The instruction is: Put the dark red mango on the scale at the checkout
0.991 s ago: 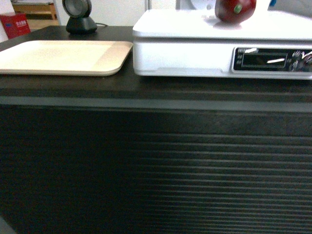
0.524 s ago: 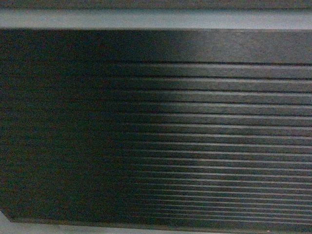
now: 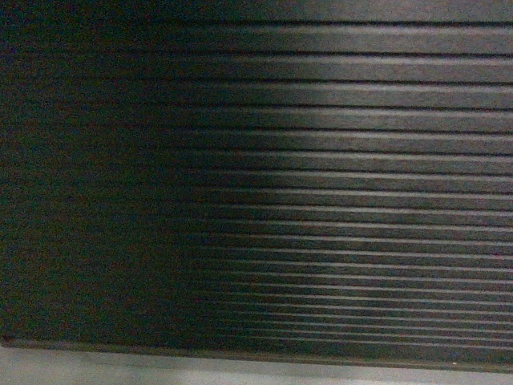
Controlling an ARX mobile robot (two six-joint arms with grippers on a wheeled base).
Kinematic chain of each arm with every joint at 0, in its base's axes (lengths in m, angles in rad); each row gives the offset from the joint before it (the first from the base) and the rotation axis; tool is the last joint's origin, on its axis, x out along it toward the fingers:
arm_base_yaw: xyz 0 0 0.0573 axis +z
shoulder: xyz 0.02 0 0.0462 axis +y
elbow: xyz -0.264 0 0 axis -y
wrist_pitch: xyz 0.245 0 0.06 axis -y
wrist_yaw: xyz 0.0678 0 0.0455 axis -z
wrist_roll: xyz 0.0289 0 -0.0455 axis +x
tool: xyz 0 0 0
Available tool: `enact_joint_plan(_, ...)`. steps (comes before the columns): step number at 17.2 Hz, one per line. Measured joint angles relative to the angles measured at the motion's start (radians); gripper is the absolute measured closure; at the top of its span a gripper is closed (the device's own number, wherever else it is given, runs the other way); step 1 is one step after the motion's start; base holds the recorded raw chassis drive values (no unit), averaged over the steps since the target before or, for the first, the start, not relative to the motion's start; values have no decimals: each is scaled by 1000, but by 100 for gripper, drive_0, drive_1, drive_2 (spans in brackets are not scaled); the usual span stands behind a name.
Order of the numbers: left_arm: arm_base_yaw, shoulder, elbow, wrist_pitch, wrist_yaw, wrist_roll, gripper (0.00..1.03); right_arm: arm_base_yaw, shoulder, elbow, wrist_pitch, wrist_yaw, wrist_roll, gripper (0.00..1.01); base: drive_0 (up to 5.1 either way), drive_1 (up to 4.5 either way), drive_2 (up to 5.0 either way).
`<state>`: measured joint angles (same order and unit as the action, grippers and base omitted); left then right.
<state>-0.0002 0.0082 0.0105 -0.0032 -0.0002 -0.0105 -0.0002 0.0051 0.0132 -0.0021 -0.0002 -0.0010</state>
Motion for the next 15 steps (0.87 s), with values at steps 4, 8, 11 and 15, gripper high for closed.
enact_joint_plan(4, 0, 0, 0, 0, 0, 0, 5, 0, 0, 0, -2, -1, 0, 3, 0, 0, 0)
enact_joint_plan(8, 0, 0, 0, -2, 0, 0, 5, 0, 0, 0, -3, 0, 0, 3, 0, 0, 0)
enact_joint_plan(11, 0, 0, 0, -2, 0, 0, 5, 0, 0, 0, -3, 0, 0, 3, 0, 0, 0)
enact_joint_plan(15, 0, 0, 0, -2, 0, 0, 5, 0, 0, 0, -3, 0, 0, 3, 0, 0, 0)
